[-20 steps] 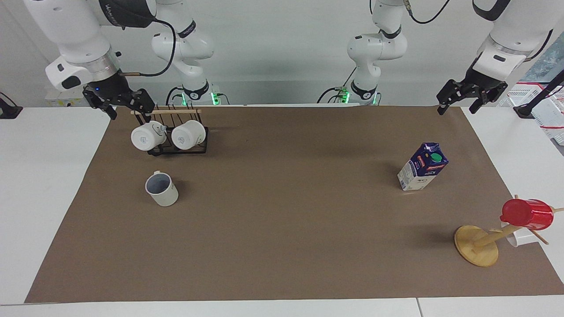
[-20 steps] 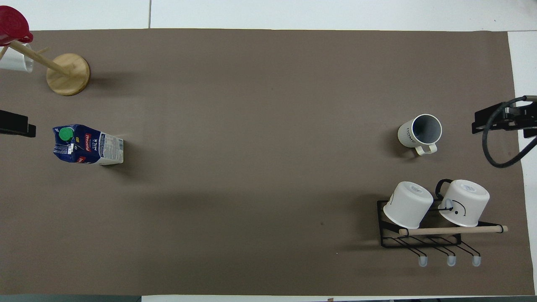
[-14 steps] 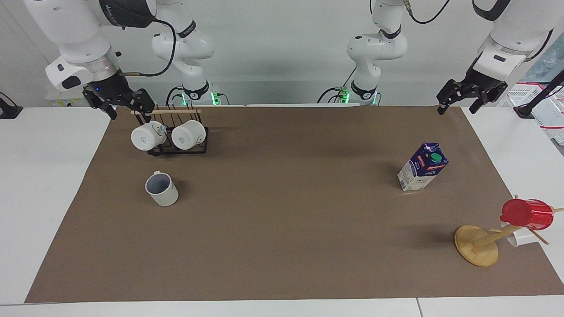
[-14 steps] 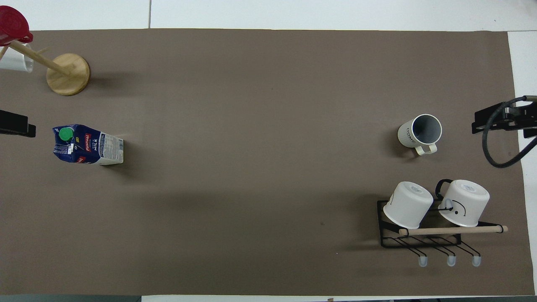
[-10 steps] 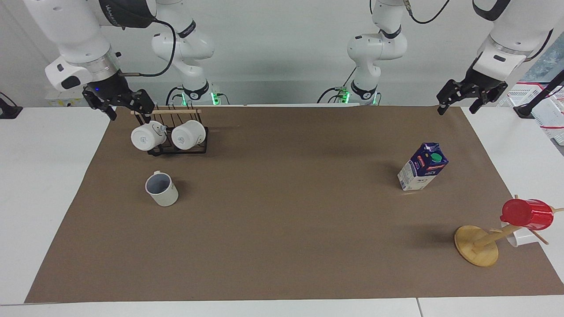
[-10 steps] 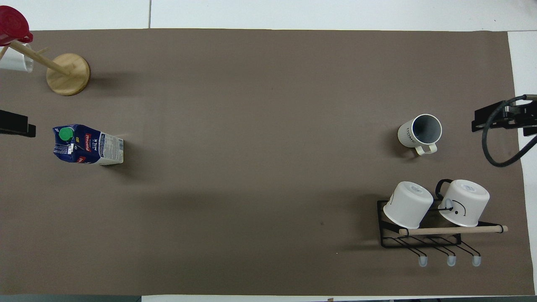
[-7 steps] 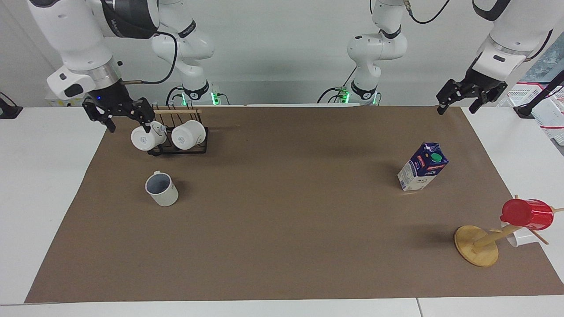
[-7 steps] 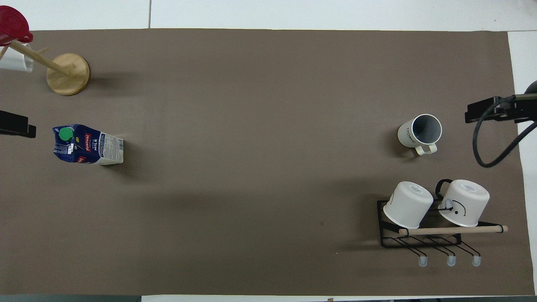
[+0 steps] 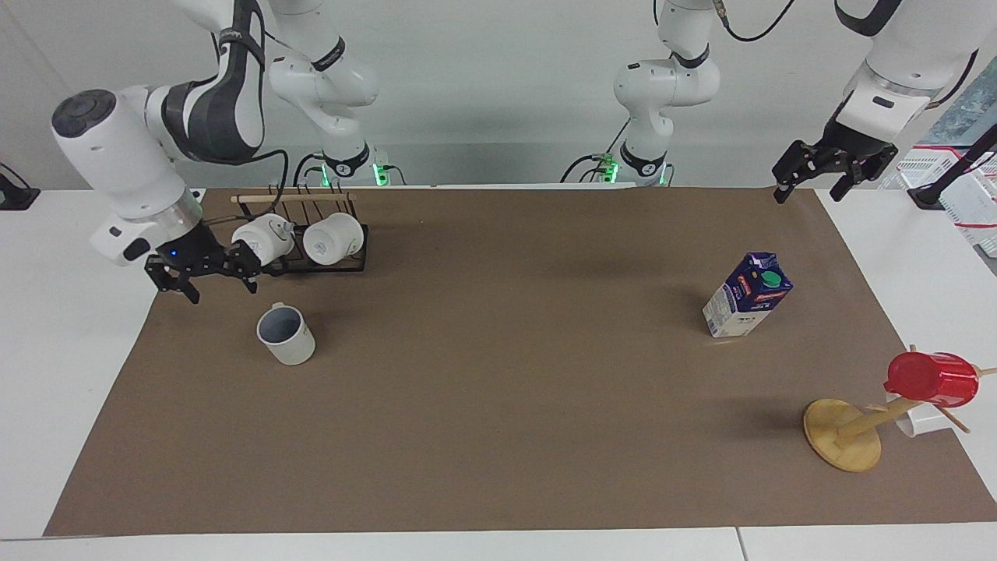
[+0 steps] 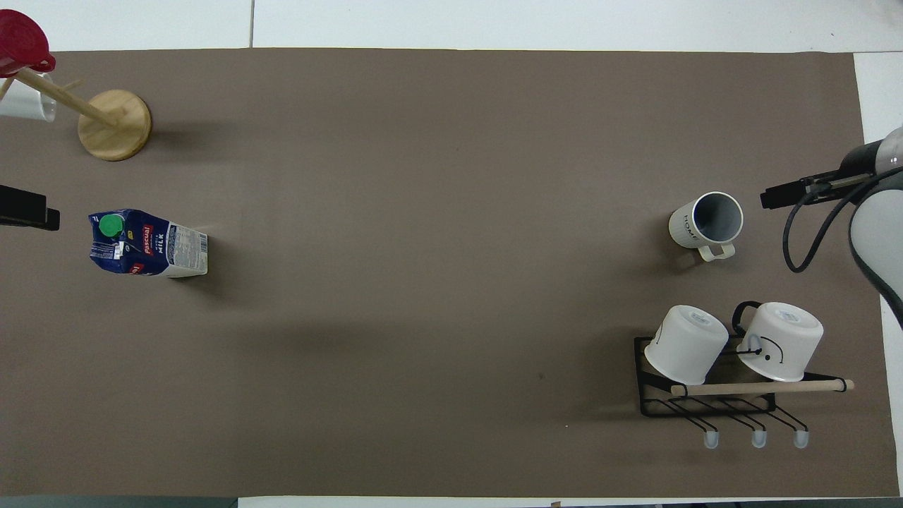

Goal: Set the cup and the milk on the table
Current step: 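Grasp the white mug with the right gripper while the left gripper grasps the milk carton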

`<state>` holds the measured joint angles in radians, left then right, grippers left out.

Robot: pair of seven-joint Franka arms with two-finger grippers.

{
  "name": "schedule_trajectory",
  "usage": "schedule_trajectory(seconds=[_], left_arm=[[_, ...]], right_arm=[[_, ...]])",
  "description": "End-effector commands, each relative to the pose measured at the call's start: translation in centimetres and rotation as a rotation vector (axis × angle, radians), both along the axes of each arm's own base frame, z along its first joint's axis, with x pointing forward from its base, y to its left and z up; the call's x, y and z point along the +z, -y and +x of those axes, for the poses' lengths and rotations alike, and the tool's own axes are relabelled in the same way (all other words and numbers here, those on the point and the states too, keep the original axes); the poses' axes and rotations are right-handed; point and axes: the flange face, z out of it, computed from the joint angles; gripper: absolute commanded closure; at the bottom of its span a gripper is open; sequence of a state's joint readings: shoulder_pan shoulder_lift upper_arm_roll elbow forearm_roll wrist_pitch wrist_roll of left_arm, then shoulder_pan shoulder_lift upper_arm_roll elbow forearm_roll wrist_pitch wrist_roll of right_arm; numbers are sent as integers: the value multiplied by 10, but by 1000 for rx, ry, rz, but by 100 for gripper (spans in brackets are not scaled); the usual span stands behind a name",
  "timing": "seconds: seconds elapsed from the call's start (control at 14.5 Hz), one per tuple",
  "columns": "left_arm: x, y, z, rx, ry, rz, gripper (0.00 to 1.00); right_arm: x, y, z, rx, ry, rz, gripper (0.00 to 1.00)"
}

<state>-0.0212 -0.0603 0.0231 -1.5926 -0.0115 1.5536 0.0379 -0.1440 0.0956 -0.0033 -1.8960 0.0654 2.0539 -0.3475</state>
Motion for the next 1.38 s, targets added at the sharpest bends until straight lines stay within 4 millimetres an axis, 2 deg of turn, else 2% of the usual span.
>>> schedule_trajectory(seconds=[0.0,0.28,0.42,0.62,0.76,0.83,0.9,0.97,1.04,1.18,1.31], left_arm=[[-22,-3,7,1,35,18,0],[-63,-4,15,24,57,17,0],[-84,-4,16,43,57,17,0],[-119,-5,15,50,61,15,0],[-136,-5,14,53,60,15,0],[-146,-8,15,58,72,15,0],[-157,-13,13,67,73,15,0],[-165,-15,12,70,83,15,0],[-176,-14,11,69,80,15,0],[-184,-19,11,78,78,16,0],[-188,-23,12,85,73,16,0]], right_arm=[[-34,-4,-4,18,-12,20,0],[-65,-21,-12,23,56,13,0],[-84,-19,-8,20,39,15,0],[-92,-19,-8,16,33,16,3],[-96,-18,-6,13,46,13,18],[-97,-20,-7,10,52,12,33],[-98,-20,-7,-2,51,13,43],[-98,-21,-7,-14,52,14,46],[-98,-22,-7,-27,49,15,55],[-99,-23,-8,-43,47,17,68],[-101,-25,-9,-48,43,18,71]])
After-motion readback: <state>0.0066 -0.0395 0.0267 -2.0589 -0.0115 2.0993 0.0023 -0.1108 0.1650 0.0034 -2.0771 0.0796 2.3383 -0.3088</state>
